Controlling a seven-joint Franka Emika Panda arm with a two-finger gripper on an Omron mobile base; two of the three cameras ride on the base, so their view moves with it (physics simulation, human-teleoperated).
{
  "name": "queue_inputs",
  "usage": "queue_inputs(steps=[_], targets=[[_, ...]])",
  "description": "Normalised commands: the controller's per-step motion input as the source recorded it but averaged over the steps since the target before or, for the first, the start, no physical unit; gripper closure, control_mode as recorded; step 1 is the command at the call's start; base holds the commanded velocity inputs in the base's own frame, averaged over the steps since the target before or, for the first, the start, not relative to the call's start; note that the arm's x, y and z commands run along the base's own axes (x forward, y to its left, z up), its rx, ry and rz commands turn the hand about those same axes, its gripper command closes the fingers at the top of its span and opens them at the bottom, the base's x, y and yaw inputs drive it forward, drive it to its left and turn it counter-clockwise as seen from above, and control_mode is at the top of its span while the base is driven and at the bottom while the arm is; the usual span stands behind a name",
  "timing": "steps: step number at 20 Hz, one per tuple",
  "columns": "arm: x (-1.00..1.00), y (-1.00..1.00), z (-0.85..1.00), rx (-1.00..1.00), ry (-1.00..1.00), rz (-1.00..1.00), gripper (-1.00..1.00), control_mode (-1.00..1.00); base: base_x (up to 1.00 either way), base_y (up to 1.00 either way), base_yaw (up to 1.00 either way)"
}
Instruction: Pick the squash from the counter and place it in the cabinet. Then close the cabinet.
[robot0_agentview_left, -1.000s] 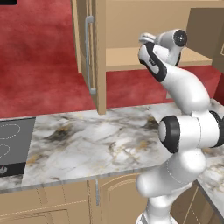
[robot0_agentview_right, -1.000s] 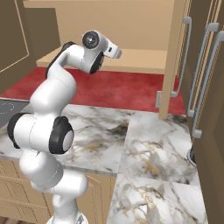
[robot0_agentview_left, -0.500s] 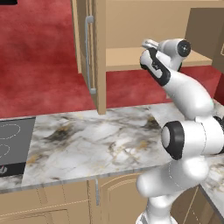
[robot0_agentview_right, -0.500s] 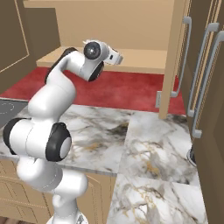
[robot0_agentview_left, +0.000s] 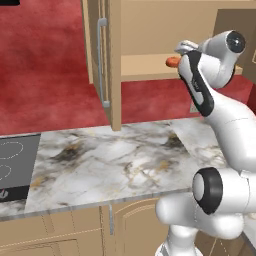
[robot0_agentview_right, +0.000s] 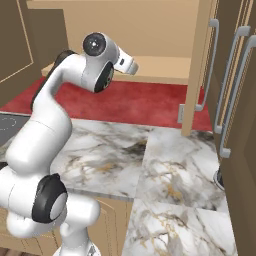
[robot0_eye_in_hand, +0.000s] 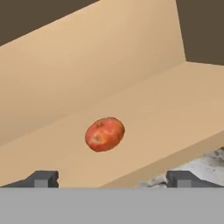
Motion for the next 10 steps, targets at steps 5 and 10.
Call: queue_inputs(steps=[5,10], targets=[[-1.00,-0.08,-0.02,0.01,-0.02,-0.08,-1.00,-1.00,0.00,0.00,0.00],[-1.00,-0.37,0.08,0.05,-0.03,-0.13,-1.00,-1.00,0.00,0.00,0.00]])
